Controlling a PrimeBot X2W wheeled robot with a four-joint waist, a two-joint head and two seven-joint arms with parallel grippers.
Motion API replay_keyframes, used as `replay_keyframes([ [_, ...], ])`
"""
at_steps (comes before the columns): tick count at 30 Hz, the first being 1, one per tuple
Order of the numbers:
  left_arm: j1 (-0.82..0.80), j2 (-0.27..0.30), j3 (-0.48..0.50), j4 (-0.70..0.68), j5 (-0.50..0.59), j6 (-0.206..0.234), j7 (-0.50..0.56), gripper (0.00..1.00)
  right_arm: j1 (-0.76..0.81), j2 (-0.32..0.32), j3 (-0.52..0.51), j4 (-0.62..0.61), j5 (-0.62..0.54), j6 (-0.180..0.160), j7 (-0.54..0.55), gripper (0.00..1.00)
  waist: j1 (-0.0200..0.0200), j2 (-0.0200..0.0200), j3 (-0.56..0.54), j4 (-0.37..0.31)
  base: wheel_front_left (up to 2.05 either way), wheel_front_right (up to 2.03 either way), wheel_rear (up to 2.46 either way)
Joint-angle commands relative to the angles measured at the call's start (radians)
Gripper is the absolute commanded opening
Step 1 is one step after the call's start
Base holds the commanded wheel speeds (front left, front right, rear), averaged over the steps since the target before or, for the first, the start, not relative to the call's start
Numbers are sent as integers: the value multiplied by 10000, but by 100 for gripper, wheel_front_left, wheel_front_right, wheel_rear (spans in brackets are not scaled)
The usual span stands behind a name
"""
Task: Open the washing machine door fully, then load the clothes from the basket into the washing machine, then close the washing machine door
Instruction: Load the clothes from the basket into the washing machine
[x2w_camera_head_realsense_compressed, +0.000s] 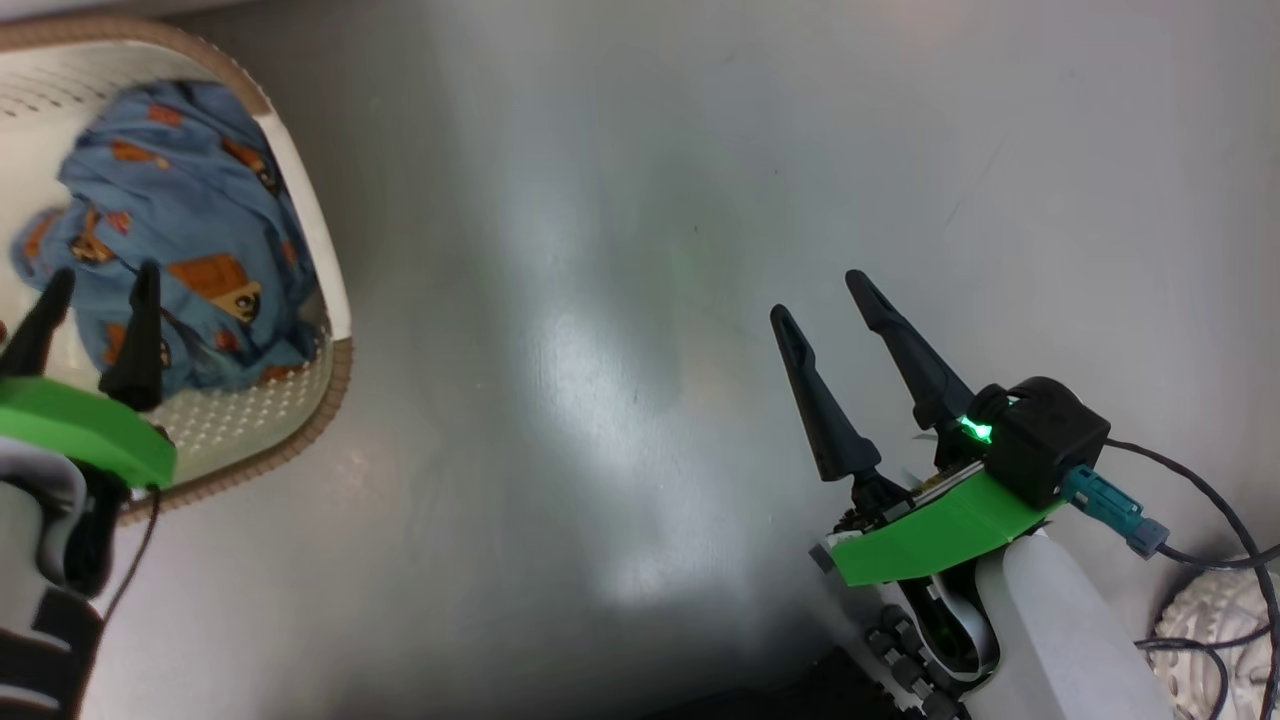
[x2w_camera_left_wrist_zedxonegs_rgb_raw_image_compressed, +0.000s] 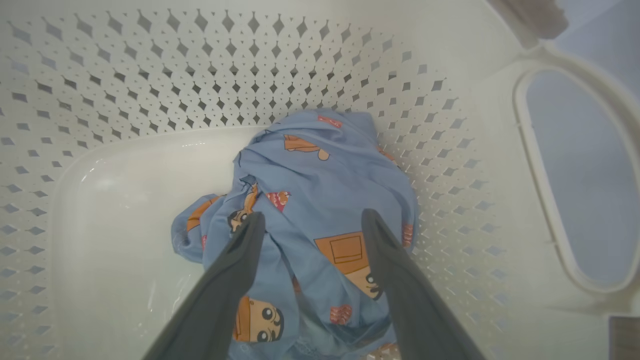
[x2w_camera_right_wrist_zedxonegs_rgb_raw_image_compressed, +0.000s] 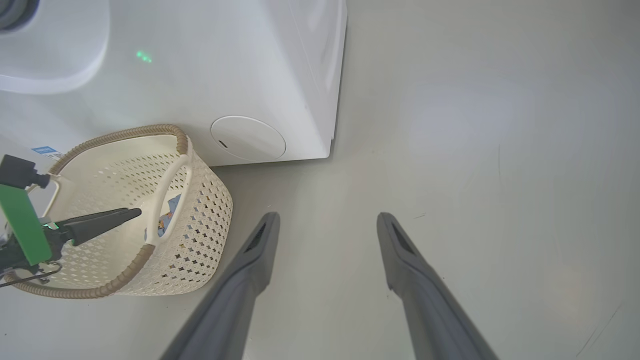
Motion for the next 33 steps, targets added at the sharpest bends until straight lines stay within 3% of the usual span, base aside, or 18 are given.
replay_keyframes([
  [1, -157, 605, -137, 137, -391, -15, -63, 100, 211, 42, 291, -204, 148, 16, -48, 100, -1, -1, 452, -134, 0, 0, 0],
  [8, -1041, 1318, -1321, 1045, -1568, -15, 287, 100, 175, 42, 415, -160, 310, 16, -48, 100, -1, -1, 883, -287, 0, 0, 0],
  [22, -2403, 2080, -2613, 1490, -3417, -15, 1520, 100, 171, 42, 752, -198, 669, 16, -48, 100, -1, -1, 1460, -652, 0, 0, 0],
  [33, -3422, 1833, -3380, 2002, -4218, -15, 2737, 100, 431, 42, 794, -197, 735, 16, -48, 100, -1, -1, 1460, -728, 0, 0, 0],
])
